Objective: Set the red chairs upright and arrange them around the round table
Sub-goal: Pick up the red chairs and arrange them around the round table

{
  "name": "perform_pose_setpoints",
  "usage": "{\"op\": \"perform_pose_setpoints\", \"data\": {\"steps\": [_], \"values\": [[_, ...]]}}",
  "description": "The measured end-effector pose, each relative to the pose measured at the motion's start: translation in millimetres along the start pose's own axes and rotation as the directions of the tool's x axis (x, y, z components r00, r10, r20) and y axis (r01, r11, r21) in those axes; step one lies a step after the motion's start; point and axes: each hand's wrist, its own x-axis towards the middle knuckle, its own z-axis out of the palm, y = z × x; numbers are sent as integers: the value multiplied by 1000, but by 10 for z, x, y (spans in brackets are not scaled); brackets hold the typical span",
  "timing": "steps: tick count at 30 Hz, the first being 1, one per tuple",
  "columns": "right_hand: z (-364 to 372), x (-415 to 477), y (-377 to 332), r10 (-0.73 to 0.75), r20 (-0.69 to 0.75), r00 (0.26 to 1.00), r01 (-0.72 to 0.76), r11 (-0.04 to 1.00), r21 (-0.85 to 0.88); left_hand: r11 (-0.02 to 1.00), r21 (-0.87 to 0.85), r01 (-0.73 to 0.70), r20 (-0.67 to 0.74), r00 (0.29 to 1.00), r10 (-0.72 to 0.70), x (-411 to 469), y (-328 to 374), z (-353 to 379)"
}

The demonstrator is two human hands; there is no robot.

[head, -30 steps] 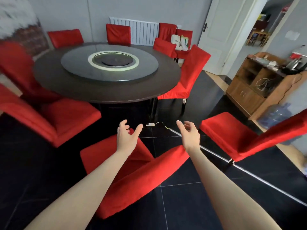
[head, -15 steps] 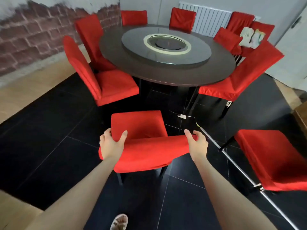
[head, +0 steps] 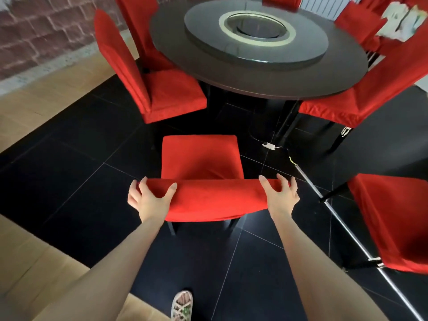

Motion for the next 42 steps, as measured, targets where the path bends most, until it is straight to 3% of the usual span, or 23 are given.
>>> {"op": "perform_pose_setpoints", "data": {"steps": [5,15,31,42], "values": [[181,95,90,80,-53,995,-80,997,-3,996,-18,91,-59,994,-92,133,2,103],[294,141,123,101,-130,986,-96,994,44,997,-26,73,-121,990,-75,175,-4,206],[306,72,179,110,-152,982,-102,993,62,998,62,31,-19,999,-29,208,-30,121],[481,2,109,181,-233,955,-164,982,92,990,109,-85,109,991,73,683,153,119]]}}
